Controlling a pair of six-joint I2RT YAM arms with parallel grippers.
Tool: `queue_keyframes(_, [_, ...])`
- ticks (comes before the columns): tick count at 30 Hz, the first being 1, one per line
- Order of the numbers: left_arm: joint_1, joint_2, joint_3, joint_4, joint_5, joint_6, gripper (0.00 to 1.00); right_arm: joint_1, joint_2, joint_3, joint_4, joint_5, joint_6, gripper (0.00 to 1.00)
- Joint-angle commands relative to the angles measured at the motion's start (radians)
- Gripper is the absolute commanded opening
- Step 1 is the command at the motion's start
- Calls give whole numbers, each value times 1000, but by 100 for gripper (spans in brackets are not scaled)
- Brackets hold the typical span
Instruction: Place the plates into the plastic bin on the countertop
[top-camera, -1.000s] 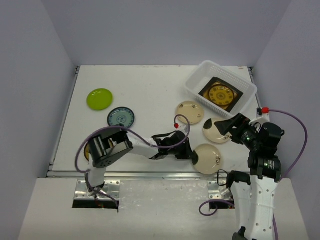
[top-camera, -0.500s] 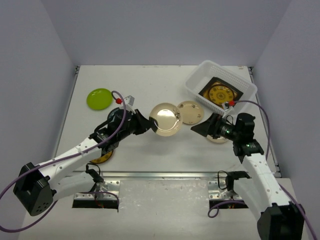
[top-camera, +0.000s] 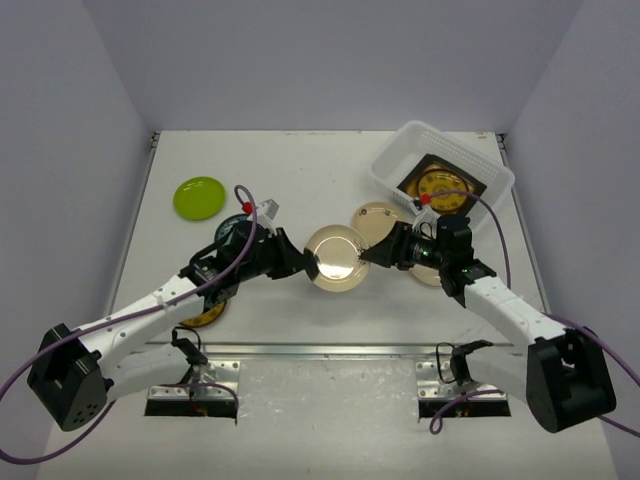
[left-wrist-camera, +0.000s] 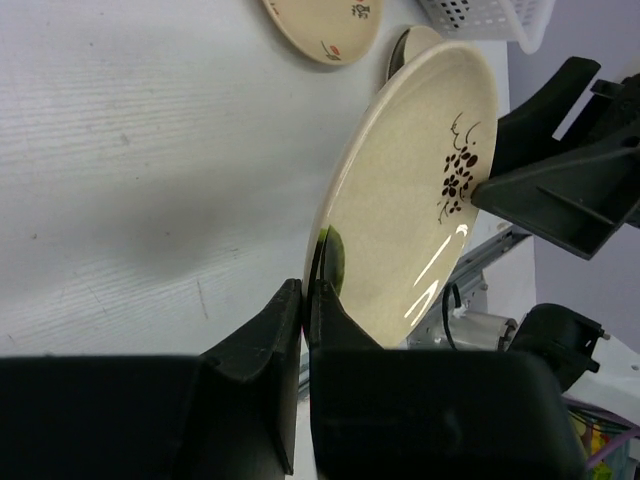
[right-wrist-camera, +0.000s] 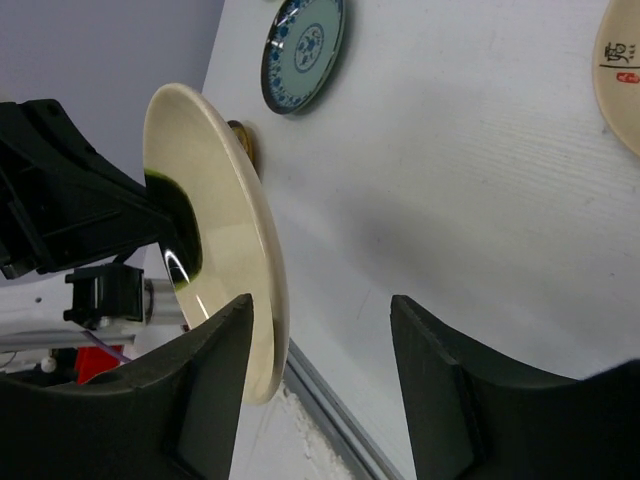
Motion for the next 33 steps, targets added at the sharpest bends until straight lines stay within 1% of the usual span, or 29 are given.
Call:
queue_keyframes(1, [3, 5, -5, 111, 92, -10, 0, 48, 41, 52, 154, -26, 25, 50])
queue_keyframes(2, [3, 9, -5, 121, 100, -13, 0, 59, 50, 56, 164, -29, 29, 42])
queue_keyframes(4, [3, 14, 2, 131, 105, -13, 0, 69, 63, 50, 214, -58, 65, 19])
queue_keyframes(5, [3, 14, 8, 134, 107, -10, 0, 69, 69, 45, 236, -68, 86, 12])
queue_keyframes(6, [3, 13, 11, 135, 109, -9, 3, 69, 73, 40, 251, -72, 98, 4])
queue_keyframes(7, [3, 8, 19, 125, 99, -2, 12, 64, 69, 40, 238, -52, 94, 0])
queue_keyframes(8, [1, -3, 45, 84, 70, 18, 33, 41, 51, 44, 197, -7, 84, 0])
queue_keyframes(9, [-4, -20, 75, 19, 27, 37, 60, 1, 25, 48, 151, 40, 86, 0])
queue_keyframes(11, [-10, -82, 127, -110, -96, 62, 98, -88, -14, 52, 36, 143, 126, 0])
queue_keyframes(13, [-11, -151, 163, -229, -273, 81, 100, -202, -47, 41, -9, 275, 219, 0])
queue_keyframes(15, [-11, -221, 183, -311, -329, 99, 100, -308, -69, 29, -28, 355, 317, 0])
queue_keyframes(16, [-11, -247, 185, -330, -350, 109, 100, -335, -75, 24, -30, 480, 357, 0])
queue_keyframes(18, [-11, -321, 179, -362, -350, 143, 100, -364, -67, 27, -37, 657, 491, 0])
queue_keyframes(21, [-11, -354, 168, -407, -345, 168, 100, -370, -4, 107, -68, 852, 566, 0])
queue_keyframes(23, [-11, -352, 163, -445, -349, 170, 100, -374, 76, 168, -128, 936, 598, 0])
queue_keyframes(24, [-11, -348, 159, -460, -348, 173, 100, -379, 108, 200, -145, 966, 618, 0])
queue_keyframes(28, [-11, -347, 123, -460, -302, 182, 100, -391, 249, 275, -135, 999, 669, 0])
queue_keyframes(31, [-11, -347, 84, -446, -269, 186, 100, -393, 344, 313, -97, 1010, 667, 0])
queue_keyframes(33, [-11, -346, 70, -438, -256, 185, 100, -392, 393, 372, -116, 997, 639, 0])
